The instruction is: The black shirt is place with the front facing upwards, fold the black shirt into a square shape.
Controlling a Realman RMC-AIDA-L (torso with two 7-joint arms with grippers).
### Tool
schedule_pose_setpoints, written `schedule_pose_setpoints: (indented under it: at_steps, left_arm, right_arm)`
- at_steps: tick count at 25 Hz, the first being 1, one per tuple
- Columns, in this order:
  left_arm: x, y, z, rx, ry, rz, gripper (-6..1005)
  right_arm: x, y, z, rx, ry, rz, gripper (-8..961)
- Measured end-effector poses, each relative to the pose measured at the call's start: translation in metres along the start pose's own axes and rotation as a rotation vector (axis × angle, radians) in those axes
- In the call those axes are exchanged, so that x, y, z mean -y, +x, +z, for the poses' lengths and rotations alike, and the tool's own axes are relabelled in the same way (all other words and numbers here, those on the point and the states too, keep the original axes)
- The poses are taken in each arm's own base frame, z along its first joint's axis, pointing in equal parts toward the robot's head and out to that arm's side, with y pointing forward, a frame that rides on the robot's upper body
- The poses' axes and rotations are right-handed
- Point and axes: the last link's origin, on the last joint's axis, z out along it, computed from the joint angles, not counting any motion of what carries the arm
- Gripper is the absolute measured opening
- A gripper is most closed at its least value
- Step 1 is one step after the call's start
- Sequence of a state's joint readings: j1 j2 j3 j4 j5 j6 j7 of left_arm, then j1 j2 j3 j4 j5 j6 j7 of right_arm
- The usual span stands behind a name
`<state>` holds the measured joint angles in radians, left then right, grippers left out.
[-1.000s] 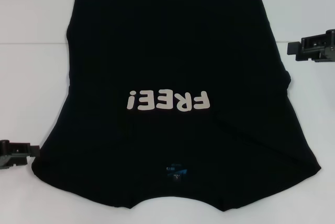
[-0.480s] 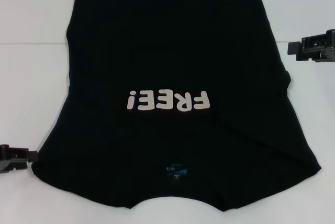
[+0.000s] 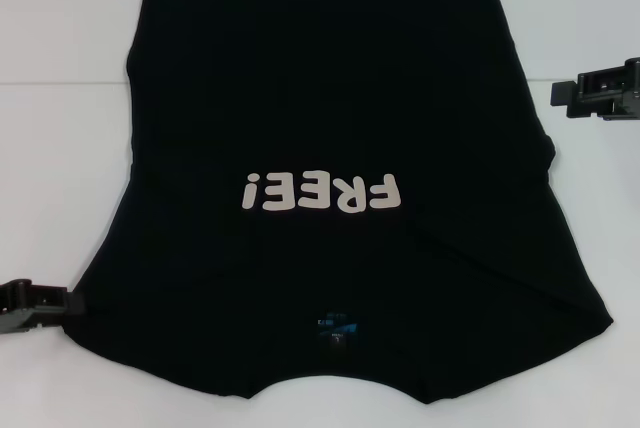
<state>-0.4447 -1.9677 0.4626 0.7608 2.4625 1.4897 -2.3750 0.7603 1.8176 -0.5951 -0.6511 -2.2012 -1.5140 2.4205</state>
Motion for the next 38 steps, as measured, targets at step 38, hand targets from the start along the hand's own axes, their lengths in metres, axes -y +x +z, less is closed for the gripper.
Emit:
schedule_pose_setpoints:
  at_steps: [38]
  left_arm:
    - [-0.041,0.025,0.000,-0.006,-0.176,0.100,-1]
  right_arm:
    - [0.030,0.050,-0.034,-0.295,0.185,0.008,396]
